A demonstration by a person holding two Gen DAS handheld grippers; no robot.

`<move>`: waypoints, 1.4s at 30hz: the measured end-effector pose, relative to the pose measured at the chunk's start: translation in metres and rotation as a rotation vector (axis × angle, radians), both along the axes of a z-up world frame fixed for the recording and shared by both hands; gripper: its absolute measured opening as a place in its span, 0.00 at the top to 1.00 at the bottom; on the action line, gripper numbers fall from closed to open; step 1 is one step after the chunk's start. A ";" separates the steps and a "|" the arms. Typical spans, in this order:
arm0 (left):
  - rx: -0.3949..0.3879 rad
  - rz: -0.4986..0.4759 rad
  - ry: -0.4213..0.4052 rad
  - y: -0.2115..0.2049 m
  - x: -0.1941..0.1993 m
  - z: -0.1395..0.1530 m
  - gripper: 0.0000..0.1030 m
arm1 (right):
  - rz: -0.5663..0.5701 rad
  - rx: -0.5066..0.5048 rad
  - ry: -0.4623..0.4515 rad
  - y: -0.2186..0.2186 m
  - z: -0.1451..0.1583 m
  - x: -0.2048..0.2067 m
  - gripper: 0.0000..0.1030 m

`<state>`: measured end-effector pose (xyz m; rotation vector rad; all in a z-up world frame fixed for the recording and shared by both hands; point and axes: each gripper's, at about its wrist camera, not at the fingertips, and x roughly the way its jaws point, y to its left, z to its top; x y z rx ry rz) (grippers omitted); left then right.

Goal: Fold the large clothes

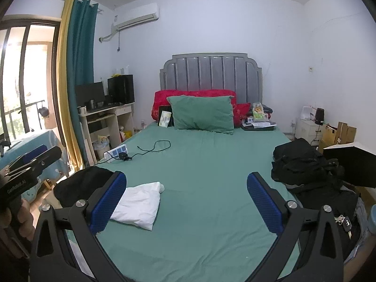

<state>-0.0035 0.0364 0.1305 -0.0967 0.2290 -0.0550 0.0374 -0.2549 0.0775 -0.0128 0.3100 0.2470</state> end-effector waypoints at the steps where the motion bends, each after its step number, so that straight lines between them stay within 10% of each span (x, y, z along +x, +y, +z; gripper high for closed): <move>1: 0.000 -0.001 0.001 0.000 0.001 0.000 0.19 | -0.001 0.000 0.001 -0.001 0.000 0.001 0.02; 42: 0.022 -0.028 0.004 -0.004 0.006 -0.010 0.19 | -0.015 0.001 0.021 -0.002 0.000 0.004 0.02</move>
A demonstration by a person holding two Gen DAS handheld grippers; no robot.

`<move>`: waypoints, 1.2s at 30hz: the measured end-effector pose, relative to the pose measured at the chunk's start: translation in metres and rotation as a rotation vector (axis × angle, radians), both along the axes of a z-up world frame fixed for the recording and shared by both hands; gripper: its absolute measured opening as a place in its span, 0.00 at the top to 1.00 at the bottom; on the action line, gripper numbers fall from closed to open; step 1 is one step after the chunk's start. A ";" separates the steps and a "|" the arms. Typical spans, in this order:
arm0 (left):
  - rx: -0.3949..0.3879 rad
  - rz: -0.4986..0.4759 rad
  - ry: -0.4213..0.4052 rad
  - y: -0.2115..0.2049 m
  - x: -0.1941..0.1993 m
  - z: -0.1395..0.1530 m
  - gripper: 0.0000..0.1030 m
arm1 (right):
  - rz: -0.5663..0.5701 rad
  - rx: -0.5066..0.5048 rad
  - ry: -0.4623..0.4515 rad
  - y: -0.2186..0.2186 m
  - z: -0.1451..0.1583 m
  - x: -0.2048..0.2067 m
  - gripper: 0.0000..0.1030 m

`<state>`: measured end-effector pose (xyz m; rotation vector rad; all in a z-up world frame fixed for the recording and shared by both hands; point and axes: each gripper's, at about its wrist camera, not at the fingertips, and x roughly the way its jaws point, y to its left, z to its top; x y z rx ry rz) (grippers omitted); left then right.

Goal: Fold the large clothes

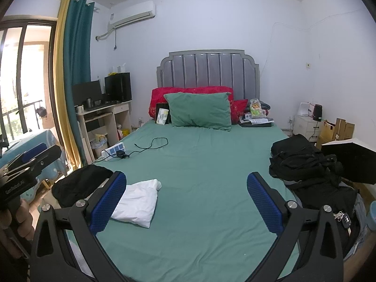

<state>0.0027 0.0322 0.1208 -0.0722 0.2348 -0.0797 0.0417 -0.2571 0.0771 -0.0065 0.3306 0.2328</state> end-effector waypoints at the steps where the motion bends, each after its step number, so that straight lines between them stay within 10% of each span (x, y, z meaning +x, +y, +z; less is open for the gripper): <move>1: 0.000 -0.001 0.000 0.000 0.000 0.000 0.19 | -0.001 0.000 0.000 0.000 0.000 0.000 0.02; 36: 0.000 -0.021 0.019 -0.001 -0.004 -0.005 0.19 | 0.010 0.001 0.019 0.002 -0.006 0.003 0.02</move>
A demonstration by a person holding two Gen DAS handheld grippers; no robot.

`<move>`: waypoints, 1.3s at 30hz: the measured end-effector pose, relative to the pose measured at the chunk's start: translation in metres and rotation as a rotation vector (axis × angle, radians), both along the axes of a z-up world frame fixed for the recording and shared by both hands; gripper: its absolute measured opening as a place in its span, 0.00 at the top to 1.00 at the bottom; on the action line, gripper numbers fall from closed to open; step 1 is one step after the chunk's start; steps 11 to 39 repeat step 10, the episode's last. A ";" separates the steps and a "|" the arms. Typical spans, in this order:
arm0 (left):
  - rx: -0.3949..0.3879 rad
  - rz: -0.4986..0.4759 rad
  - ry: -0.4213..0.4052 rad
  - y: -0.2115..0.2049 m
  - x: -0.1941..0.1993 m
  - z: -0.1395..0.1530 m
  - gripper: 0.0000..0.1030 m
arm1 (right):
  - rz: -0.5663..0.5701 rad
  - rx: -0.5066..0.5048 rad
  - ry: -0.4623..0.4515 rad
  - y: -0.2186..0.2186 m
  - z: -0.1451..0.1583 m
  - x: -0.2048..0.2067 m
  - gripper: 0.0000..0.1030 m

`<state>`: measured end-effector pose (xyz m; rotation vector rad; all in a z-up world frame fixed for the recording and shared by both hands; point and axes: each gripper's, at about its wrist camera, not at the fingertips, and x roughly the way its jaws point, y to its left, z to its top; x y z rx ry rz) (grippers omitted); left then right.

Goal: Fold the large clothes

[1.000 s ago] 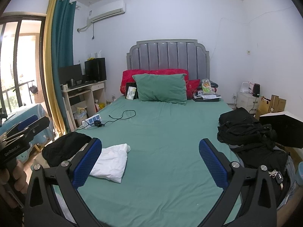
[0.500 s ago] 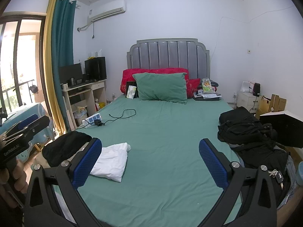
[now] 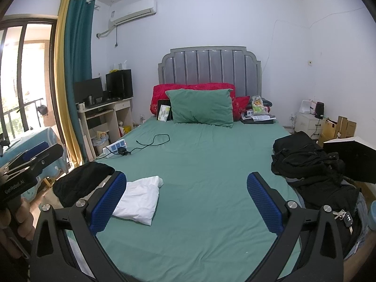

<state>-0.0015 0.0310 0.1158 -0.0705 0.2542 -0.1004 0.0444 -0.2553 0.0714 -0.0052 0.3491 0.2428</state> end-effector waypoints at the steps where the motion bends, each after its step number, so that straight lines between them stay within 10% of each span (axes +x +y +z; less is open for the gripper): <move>1: -0.001 -0.001 0.001 0.000 0.000 0.000 0.19 | 0.000 0.000 0.000 0.000 0.000 0.000 0.02; 39: -0.002 -0.019 0.009 -0.001 0.008 -0.003 0.19 | -0.002 -0.006 0.006 0.001 -0.006 0.004 0.02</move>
